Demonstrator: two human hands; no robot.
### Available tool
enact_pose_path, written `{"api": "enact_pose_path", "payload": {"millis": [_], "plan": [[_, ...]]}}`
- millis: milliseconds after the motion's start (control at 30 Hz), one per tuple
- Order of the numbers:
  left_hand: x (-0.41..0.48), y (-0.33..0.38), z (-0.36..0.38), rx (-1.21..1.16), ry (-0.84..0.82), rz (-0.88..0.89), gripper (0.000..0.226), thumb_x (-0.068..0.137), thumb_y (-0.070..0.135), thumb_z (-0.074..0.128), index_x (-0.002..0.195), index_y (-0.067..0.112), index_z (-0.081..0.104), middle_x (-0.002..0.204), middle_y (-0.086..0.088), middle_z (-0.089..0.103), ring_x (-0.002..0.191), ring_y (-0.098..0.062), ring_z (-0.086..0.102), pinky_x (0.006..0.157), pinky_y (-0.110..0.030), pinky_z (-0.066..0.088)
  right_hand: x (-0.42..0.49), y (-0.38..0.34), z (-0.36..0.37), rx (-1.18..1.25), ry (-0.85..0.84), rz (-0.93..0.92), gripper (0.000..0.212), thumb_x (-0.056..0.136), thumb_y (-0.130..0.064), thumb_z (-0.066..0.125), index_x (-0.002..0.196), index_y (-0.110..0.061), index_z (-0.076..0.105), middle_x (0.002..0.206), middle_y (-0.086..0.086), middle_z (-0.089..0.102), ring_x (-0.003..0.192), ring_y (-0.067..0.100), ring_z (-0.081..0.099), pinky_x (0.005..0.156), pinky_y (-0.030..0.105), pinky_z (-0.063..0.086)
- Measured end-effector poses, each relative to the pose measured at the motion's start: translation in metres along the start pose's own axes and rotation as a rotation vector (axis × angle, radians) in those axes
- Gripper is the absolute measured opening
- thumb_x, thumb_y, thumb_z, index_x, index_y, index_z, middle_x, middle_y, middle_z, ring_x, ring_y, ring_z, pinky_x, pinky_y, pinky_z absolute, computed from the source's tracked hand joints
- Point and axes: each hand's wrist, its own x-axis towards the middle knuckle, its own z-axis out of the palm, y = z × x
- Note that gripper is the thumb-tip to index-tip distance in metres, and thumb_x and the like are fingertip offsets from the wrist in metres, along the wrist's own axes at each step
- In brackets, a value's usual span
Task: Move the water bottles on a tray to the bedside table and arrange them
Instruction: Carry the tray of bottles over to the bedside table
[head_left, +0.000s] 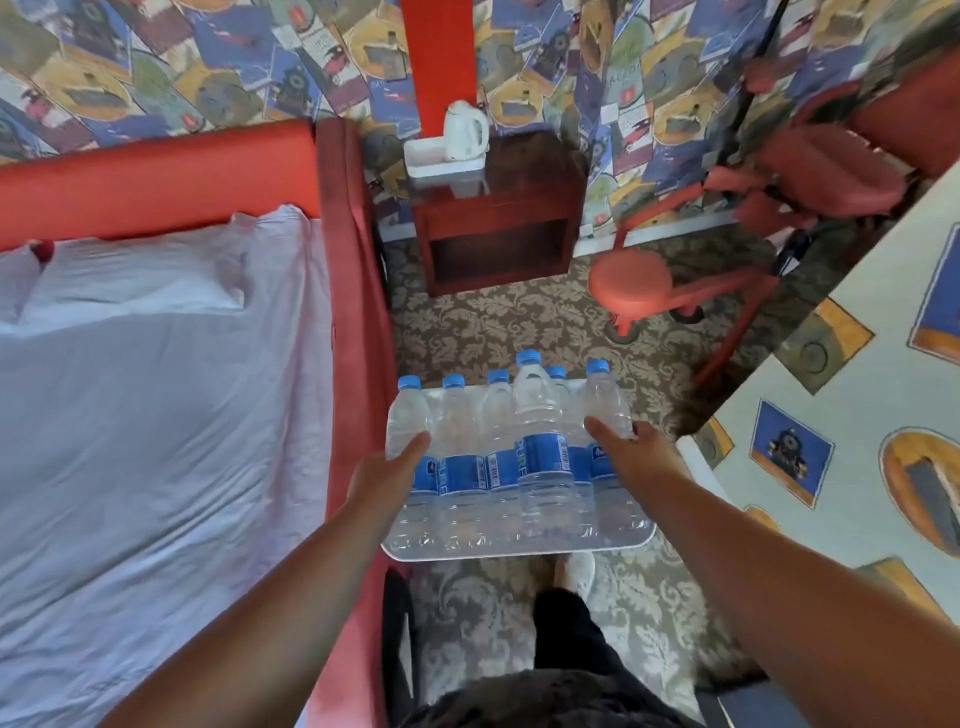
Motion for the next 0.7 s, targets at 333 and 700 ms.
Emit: {"api": "enact_pose_path", "payload": {"millis": [333, 700], "plan": [[0.146, 0.116, 0.049, -0.038, -0.001, -0.006, 0.055, 0.08, 0.066, 0.068, 0.089, 0.012, 0.073, 0.086, -0.015, 0.075, 0.08, -0.032, 0.074, 0.08, -0.05, 0.061, 0.2, -0.106, 0.016, 0.099, -0.085, -0.008, 0.058, 0.071, -0.067, 0.074, 0.105, -0.024, 0.053, 0.081, -0.008, 0.065, 0.068, 0.015, 0.064, 0.054, 0.027, 0.045], [0.293, 0.234, 0.082, -0.123, -0.02, -0.003, 0.059, 0.062, 0.074, 0.068, 0.087, 0.02, 0.075, 0.081, -0.004, 0.077, 0.077, -0.027, 0.076, 0.079, -0.053, 0.061, 0.371, -0.208, 0.034, 0.144, -0.143, -0.019, 0.066, 0.078, -0.06, 0.073, 0.124, -0.016, 0.06, 0.105, 0.002, 0.068, 0.081, 0.015, 0.064, 0.065, 0.03, 0.046]]}}
